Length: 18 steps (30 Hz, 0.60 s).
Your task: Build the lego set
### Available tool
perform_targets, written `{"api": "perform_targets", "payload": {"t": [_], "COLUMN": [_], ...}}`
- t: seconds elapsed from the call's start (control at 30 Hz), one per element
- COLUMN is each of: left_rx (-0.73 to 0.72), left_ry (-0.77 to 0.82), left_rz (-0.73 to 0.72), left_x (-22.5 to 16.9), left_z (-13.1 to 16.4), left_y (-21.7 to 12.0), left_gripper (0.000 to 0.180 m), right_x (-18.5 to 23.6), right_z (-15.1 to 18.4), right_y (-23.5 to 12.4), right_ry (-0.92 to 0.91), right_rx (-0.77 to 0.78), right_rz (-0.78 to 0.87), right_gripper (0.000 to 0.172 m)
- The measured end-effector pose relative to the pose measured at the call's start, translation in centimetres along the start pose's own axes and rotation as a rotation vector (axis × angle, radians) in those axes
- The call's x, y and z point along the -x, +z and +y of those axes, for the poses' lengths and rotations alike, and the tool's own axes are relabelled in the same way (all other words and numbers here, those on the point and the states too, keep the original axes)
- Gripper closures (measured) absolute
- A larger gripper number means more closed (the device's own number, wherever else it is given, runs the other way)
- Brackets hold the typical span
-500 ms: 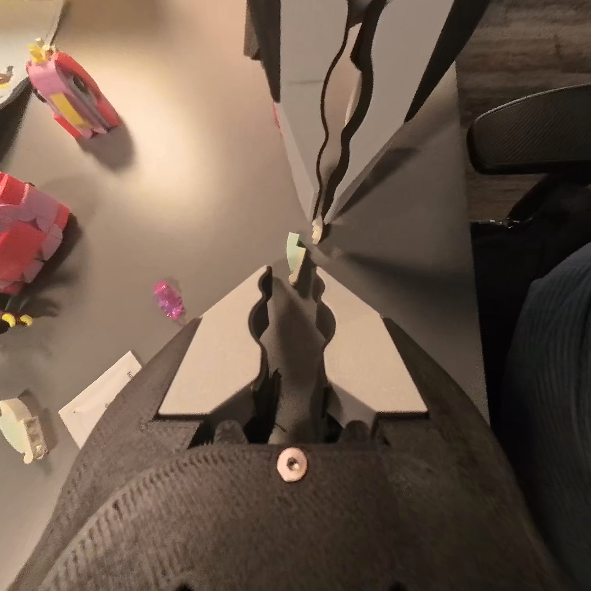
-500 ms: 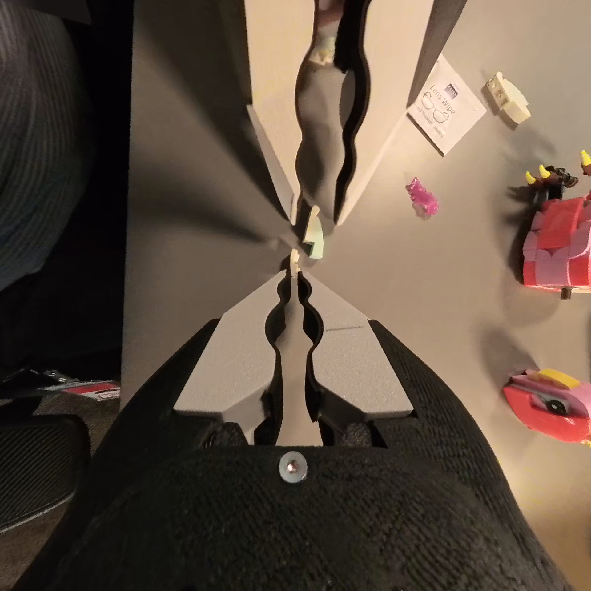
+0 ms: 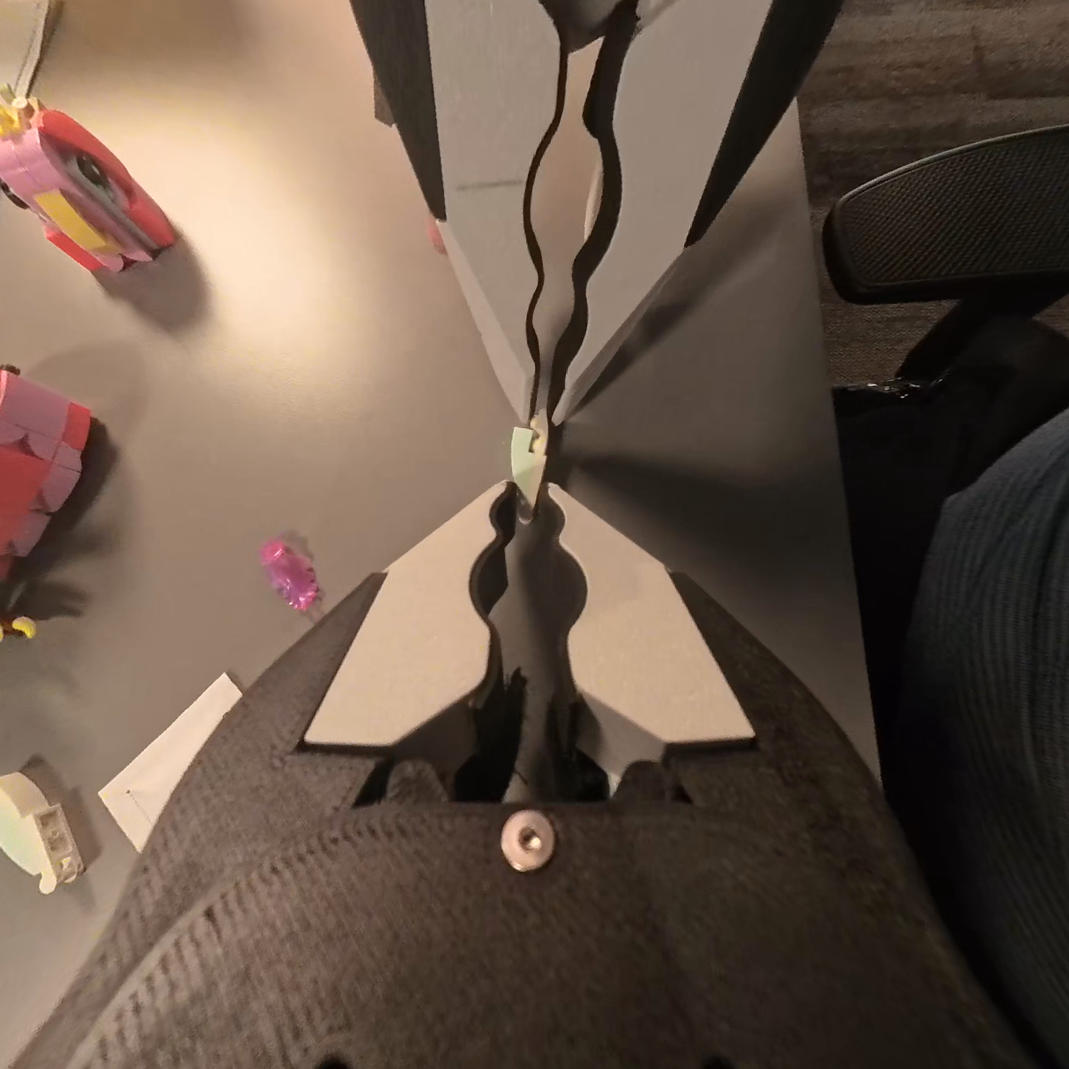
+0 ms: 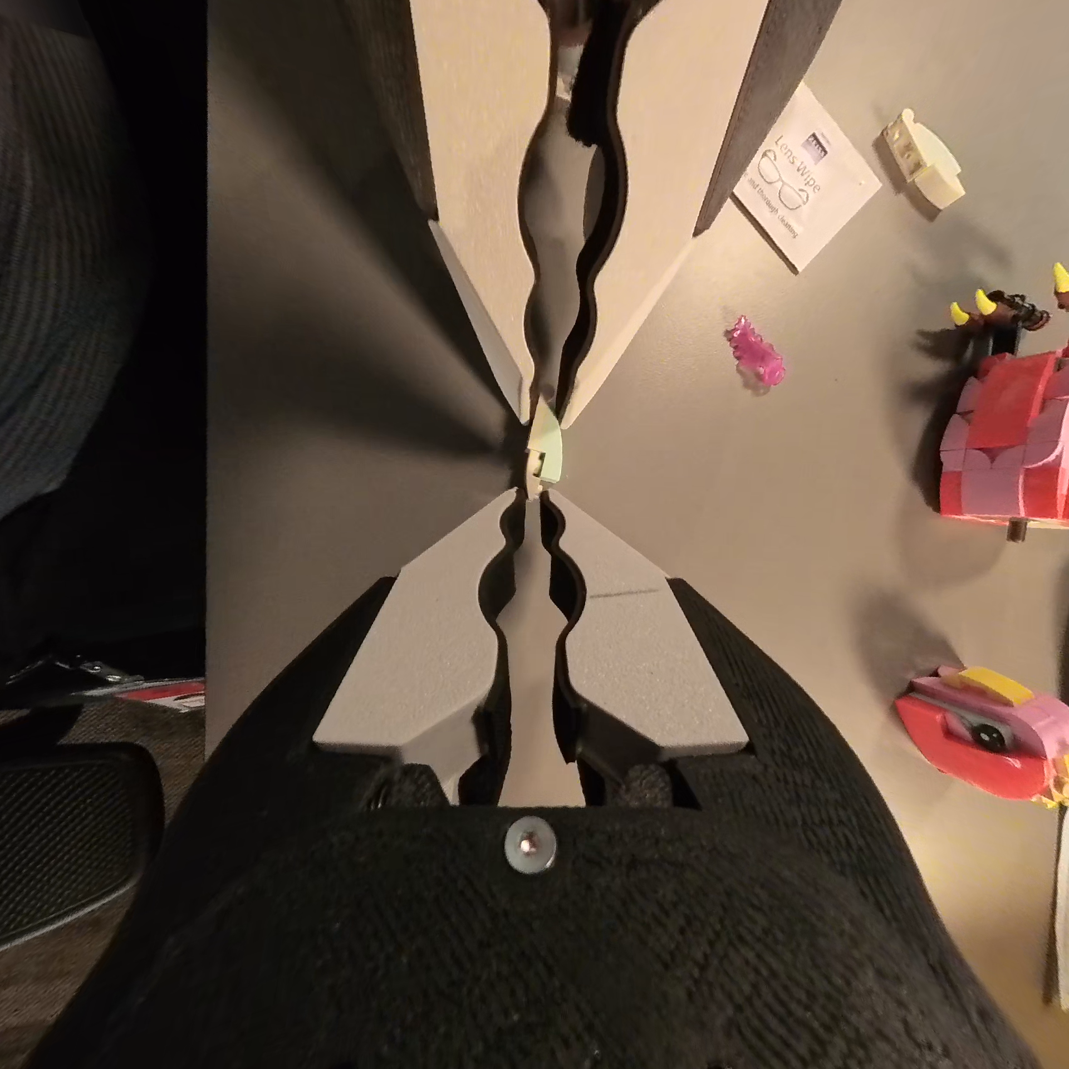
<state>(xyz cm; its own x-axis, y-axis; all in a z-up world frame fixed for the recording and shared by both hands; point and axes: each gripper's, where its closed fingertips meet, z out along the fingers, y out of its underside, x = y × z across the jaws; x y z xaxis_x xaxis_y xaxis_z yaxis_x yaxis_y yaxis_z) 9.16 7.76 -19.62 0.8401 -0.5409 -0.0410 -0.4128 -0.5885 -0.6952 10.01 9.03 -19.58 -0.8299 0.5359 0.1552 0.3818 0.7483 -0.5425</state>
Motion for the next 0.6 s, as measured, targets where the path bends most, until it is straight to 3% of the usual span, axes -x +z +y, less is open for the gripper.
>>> {"api": "perform_targets", "payload": {"t": [0.33, 0.6], "left_rx": [0.007, 0.0], "left_ry": [-0.025, -0.04], "left_rz": [0.012, 0.017], "left_x": [-0.01, -0.03], "left_z": [0.01, 0.0], "left_y": [0.01, 0.01], "left_gripper": [0.174, 0.174], "right_x": [-0.17, -0.09], "right_z": [0.04, -0.52], "right_y": [-0.1, 0.02], "right_ry": [0.019, 0.043], "right_rx": [-0.007, -0.049], "right_rz": [0.032, 0.018], "right_gripper": [0.163, 0.145]}}
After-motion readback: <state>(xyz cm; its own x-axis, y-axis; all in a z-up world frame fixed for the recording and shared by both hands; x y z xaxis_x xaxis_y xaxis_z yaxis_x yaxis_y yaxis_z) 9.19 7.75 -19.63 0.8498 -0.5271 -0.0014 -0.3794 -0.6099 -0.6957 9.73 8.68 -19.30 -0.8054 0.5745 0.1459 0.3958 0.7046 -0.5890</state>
